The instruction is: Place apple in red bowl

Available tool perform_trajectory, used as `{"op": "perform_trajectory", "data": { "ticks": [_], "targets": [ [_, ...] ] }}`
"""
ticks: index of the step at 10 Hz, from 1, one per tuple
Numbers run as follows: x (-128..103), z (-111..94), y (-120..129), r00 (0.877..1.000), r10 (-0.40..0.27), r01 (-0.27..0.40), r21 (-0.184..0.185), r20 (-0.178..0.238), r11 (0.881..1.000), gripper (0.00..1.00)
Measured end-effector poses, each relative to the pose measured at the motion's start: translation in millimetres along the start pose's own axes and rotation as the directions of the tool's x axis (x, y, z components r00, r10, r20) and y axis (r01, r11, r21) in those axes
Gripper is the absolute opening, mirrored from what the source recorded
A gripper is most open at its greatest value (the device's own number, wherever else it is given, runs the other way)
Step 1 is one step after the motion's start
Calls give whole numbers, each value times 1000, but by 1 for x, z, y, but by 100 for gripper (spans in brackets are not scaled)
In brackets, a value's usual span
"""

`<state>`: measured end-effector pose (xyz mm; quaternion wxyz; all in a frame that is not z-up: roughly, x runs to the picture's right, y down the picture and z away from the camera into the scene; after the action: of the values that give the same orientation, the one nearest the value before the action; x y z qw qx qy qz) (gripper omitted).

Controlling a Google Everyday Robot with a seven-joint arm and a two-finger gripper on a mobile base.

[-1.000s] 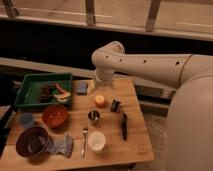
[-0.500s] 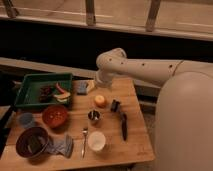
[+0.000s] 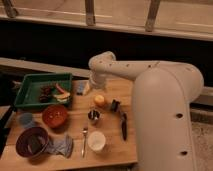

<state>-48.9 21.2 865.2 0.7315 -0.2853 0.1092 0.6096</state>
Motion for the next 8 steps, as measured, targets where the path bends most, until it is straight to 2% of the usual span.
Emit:
{"op": "perform_trajectory", "data": {
  "ticks": [6, 8],
  "targets": [
    [4, 53, 0, 992, 1, 6, 55, -125, 998, 80],
    [9, 63, -10, 989, 23, -12, 78, -149, 997, 80]
  ]
}}
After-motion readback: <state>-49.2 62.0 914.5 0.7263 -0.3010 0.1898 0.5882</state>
